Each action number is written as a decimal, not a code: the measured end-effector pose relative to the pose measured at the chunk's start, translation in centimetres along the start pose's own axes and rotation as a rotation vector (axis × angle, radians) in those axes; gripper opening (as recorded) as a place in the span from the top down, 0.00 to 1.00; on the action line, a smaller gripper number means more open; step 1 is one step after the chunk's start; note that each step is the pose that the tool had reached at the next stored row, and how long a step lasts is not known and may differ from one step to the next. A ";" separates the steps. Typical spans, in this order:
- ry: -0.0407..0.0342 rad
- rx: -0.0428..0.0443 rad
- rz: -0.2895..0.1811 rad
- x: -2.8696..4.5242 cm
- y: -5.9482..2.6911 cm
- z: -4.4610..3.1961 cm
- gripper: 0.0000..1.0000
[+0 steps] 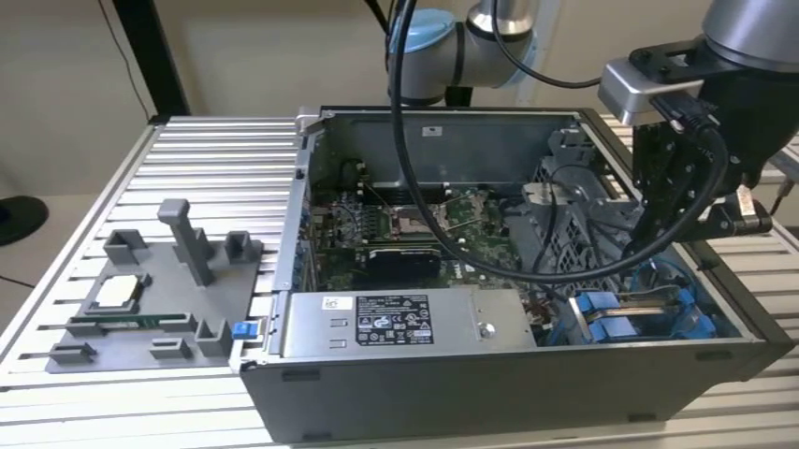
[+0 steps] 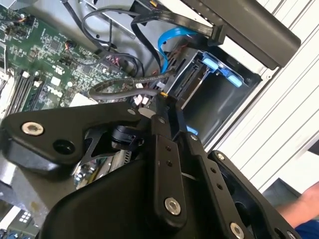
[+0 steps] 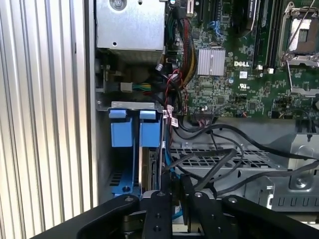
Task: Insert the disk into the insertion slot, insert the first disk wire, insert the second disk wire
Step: 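Insert the disk into the insertion slot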
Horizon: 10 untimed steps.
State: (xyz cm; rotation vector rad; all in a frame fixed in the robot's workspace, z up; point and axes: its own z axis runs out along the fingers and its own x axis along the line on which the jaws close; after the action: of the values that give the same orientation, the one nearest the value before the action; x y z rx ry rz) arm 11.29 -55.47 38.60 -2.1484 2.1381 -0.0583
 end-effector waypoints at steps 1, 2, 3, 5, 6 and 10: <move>-0.0002 0.0009 0.000 0.00 0.00 0.00 1.00; -0.0002 0.0016 0.000 0.00 0.00 0.00 1.00; -0.0003 0.0020 0.000 0.00 0.00 0.01 1.00; -0.0004 0.0020 0.000 0.00 0.01 0.05 1.00; -0.0006 0.0020 0.000 0.01 0.01 0.11 1.00; 0.0016 -0.0029 0.000 0.26 0.01 0.37 1.00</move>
State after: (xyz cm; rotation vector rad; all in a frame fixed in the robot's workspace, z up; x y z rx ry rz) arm 11.32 -55.71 38.22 -2.1508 2.1402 -0.0570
